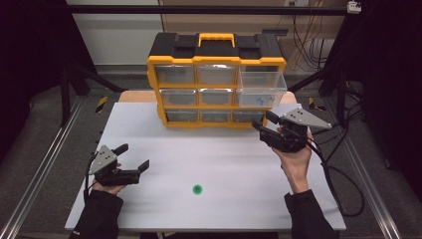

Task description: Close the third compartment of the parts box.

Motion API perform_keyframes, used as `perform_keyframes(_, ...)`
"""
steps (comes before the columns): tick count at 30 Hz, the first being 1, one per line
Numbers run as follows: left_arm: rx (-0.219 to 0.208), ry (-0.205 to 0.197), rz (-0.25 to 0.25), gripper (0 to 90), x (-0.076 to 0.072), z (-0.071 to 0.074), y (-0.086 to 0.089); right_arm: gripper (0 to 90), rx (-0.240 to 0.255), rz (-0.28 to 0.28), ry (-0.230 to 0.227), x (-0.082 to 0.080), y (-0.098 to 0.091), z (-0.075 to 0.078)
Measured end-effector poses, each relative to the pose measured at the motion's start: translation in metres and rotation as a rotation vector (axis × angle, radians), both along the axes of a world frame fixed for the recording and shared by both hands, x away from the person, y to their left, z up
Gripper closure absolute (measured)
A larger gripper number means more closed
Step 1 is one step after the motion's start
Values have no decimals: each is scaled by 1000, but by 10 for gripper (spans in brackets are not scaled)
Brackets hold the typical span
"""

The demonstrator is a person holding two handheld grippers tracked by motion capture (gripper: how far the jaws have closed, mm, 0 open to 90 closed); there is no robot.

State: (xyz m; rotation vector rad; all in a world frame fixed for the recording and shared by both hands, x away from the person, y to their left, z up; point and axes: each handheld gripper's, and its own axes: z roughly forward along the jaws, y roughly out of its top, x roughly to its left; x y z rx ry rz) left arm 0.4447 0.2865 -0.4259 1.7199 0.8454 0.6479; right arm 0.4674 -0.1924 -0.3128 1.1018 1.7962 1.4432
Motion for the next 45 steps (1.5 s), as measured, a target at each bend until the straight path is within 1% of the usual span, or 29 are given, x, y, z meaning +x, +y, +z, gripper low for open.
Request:
perform_keyframes(6, 2, -1, 0, 18, 0, 0, 0, 693, 7, 1, 30, 7, 2, -2)
perform_keyframes(8, 3, -1, 0, 18, 0, 0, 0, 775, 10, -10, 37, 10, 2, -3)
perform_keyframes(11, 2, -1, 2, 18, 0, 0, 0, 867, 13, -17, 47, 16, 0, -2)
perform_keyframes(12, 1, -1, 2, 18, 0, 0, 0, 897, 6, -19, 48, 17, 0, -2)
perform_keyframes(14, 1, -1, 3, 18, 0, 0, 0, 900, -4, -22, 46, 20, -1, -1)
perform_keyframes(16, 2, -1, 3, 18, 0, 0, 0, 900, -1, -30, 46, 23, -1, 0)
perform_keyframes(24, 2, -2, 1, 18, 0, 0, 0, 900, -15, -55, 37, 33, 3, 10)
perform_keyframes(26, 3, -1, 1, 18, 0, 0, 0, 900, -25, -58, 32, 35, 4, 12)
perform_keyframes(27, 4, -2, 0, 18, 0, 0, 0, 900, -37, -60, 27, 36, 4, 13)
perform_keyframes(31, 4, 0, 1, 18, 0, 0, 0, 900, -55, -76, 19, 40, 7, 15)
perform_keyframes(35, 3, -1, 1, 18, 0, 0, 0, 900, -54, -86, 17, 44, 9, 17)
perform_keyframes(37, 3, -1, 1, 18, 0, 0, 0, 900, -63, -92, 16, 45, 10, 17)
perform_keyframes(41, 1, -2, 2, 18, 0, 0, 0, 900, -71, -85, 14, 48, 10, 18)
perform_keyframes(45, 3, -2, 2, 18, 0, 0, 0, 900, -79, -94, 13, 52, 11, 19)
